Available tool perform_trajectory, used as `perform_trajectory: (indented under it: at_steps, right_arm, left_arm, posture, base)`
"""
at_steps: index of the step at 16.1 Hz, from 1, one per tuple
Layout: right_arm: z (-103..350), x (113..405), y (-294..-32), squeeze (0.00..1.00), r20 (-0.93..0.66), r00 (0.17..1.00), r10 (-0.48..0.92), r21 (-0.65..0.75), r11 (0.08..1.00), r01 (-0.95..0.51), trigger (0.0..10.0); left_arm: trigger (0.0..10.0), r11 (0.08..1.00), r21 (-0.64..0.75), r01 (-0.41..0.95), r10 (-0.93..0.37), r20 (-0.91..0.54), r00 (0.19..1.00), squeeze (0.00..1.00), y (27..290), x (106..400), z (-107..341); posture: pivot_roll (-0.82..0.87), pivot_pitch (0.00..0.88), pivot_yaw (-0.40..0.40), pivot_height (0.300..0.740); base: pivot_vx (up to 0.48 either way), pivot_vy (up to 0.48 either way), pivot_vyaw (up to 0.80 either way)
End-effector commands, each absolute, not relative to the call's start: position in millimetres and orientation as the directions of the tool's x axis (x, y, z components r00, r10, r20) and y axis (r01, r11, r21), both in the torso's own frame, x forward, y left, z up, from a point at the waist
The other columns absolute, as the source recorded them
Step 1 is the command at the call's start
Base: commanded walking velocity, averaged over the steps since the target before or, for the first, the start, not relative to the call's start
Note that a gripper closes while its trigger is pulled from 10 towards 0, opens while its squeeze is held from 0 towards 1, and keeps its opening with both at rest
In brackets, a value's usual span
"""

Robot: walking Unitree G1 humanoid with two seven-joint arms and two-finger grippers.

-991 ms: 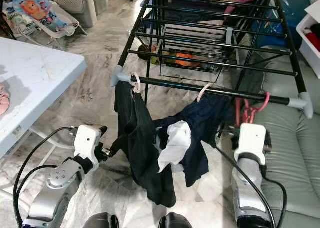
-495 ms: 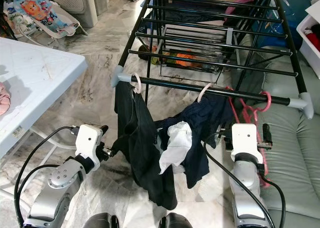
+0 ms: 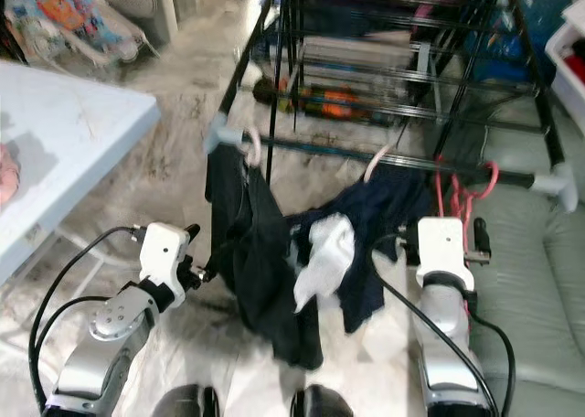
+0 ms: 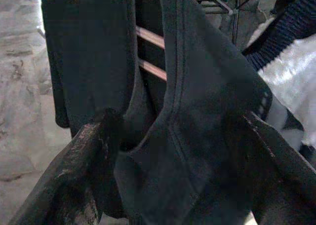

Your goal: Hang hanger

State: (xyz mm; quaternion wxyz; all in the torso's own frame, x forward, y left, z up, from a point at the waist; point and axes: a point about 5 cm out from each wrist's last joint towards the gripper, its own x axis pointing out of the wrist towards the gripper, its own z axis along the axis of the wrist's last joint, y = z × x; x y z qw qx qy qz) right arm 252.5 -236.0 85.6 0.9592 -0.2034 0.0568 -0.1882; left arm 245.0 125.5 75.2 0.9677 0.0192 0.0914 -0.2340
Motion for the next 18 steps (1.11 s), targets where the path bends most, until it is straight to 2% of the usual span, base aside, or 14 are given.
perform_trajectory:
  at_steps: [1,8,11,13,14,17,18]
  right_arm:
    - [87,253,-234,0.0,-0.032,0.927,-0.375,-0.413,0.849,0.329,10.0]
    - [90,260,-229,0.0,-0.021,0.938,-0.345,-0.405,0.861,0.308,10.0]
    - [93,265,-215,0.0,0.002,0.961,-0.275,-0.385,0.887,0.255,10.0]
    - [91,266,-206,0.0,-0.004,0.976,-0.218,-0.384,0.901,0.2,10.0]
    - [93,269,-202,0.0,0.0,0.982,-0.191,-0.368,0.913,0.177,10.0]
    - [95,273,-196,0.0,0.006,0.989,-0.148,-0.322,0.936,0.142,10.0]
    - [98,276,-187,0.0,0.015,0.997,-0.079,-0.277,0.958,0.08,10.0]
  left_arm:
    - [10.0,0.891,0.004,0.454,-0.444,-0.194,0.875,0.0,126,245,73]
    - [10.0,0.889,0.013,0.458,-0.447,-0.194,0.874,0.0,125,247,73]
    - [10.0,0.901,0.024,0.434,-0.423,-0.184,0.888,0.0,129,251,75]
    - [10.0,0.933,0.024,0.359,-0.353,-0.133,0.926,0.0,142,261,84]
    - [10.0,0.959,0.056,0.276,-0.27,-0.098,0.958,0.0,152,267,89]
    - [10.0,0.982,0.069,0.177,-0.173,-0.071,0.982,0.0,163,273,92]
    - [10.0,0.989,0.099,0.107,-0.102,-0.052,0.993,0.0,171,276,94]
  posture:
    - [-0.04,0.031,-0.029,0.74]
    - [-0.03,0.019,-0.032,0.74]
    - [-0.03,0.02,-0.027,0.74]
    - [-0.01,0.017,-0.036,0.74]
    - [-0.01,0.017,-0.04,0.74]
    - [-0.01,0.016,-0.043,0.74]
    - [-0.01,0.015,-0.044,0.74]
  base:
    - [-0.326,0.0,0.0]
    - [-0.288,0.0,0.0]
    - [0.0,0.0,0.0]
    - [0.0,0.0,0.4]
    - [0.0,0.0,0.8]
    - [0.0,0.0,0.8]
    - [0.0,0.0,0.8]
